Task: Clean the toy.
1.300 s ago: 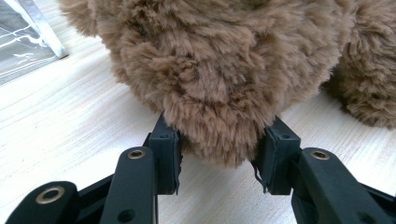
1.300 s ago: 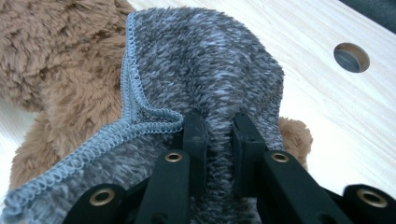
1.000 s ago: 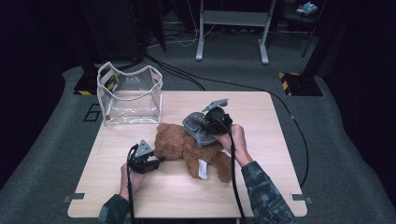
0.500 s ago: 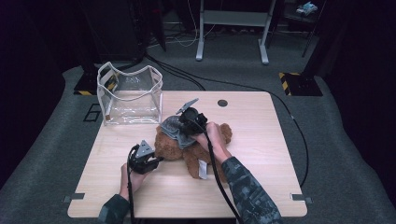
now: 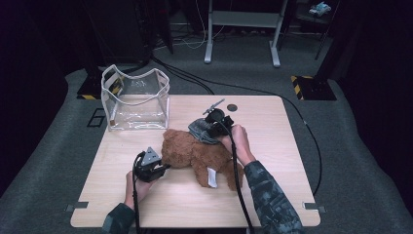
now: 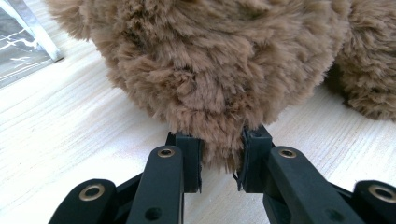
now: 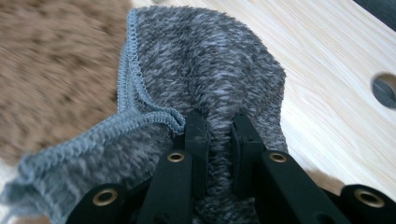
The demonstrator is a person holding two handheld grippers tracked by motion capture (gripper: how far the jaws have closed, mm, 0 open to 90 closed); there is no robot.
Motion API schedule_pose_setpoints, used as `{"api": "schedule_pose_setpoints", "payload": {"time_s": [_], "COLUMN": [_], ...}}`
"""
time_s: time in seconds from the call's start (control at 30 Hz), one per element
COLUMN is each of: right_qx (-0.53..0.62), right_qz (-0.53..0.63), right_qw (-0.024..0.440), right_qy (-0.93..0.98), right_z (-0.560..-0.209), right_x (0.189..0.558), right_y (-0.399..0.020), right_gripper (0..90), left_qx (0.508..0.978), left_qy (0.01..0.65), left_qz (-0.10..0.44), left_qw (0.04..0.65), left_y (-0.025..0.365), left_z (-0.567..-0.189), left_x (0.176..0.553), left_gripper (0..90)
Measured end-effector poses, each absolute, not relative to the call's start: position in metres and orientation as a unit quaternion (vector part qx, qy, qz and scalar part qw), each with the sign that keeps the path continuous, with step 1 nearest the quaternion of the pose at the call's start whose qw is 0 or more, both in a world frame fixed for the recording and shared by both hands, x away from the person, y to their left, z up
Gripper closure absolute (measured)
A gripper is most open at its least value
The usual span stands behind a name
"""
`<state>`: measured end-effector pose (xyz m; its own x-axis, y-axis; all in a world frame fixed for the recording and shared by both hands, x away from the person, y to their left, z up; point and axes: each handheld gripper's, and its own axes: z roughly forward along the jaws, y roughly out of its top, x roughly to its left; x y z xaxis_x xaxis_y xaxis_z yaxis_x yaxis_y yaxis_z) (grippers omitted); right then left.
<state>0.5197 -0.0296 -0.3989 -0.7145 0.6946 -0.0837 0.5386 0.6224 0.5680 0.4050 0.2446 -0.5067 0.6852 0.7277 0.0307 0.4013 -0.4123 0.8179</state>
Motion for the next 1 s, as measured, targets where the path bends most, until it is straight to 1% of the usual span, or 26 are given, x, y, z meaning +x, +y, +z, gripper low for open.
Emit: {"api": "schedule_pose_setpoints", "payload": {"time_s": [0.03,0.17,0.3,0.47,0.6,0.7,0.83,0.87,0.9,0.97,1.0], "right_qx": [0.367,0.386,0.393,0.367,0.349,0.337,0.334,0.328,0.338,0.339,0.34], "right_qz": [0.266,0.261,0.276,0.308,0.332,0.342,0.324,0.319,0.313,0.299,0.3], "right_qw": [0.15,0.147,0.148,0.142,0.128,0.126,0.12,0.126,0.116,0.121,0.117], "right_qy": [0.879,0.873,0.865,0.866,0.867,0.868,0.877,0.88,0.88,0.884,0.884], "right_z": [-0.4,-0.401,-0.398,-0.386,-0.379,-0.378,-0.385,-0.389,-0.392,-0.397,-0.399], "right_x": [0.519,0.525,0.525,0.521,0.518,0.517,0.519,0.521,0.522,0.524,0.525], "right_y": [-0.033,-0.051,-0.051,-0.029,-0.002,0.02,0.039,0.042,0.044,0.044,0.042], "right_gripper": [80.3,80.3,80.3,80.2,80.0,79.9,79.8,79.8,79.8,79.8,79.9], "left_qx": [0.817,0.817,0.816,0.816,0.816,0.817,0.817,0.816,0.817,0.818,0.819], "left_qy": [0.345,0.346,0.346,0.345,0.345,0.343,0.343,0.344,0.345,0.343,0.344], "left_qz": [0.196,0.197,0.199,0.204,0.204,0.204,0.205,0.203,0.201,0.205,0.202], "left_qw": [0.418,0.418,0.418,0.416,0.417,0.415,0.415,0.417,0.415,0.413,0.413], "left_y": [0.244,0.244,0.244,0.244,0.243,0.244,0.243,0.243,0.243,0.243,0.243], "left_z": [-0.507,-0.507,-0.507,-0.507,-0.508,-0.507,-0.508,-0.508,-0.509,-0.509,-0.51], "left_x": [0.405,0.405,0.405,0.405,0.405,0.406,0.405,0.405,0.405,0.404,0.404], "left_gripper": [74.2,74.2,74.2,74.2,74.4,74.4,74.4,74.5,74.5,74.6,74.6]}}
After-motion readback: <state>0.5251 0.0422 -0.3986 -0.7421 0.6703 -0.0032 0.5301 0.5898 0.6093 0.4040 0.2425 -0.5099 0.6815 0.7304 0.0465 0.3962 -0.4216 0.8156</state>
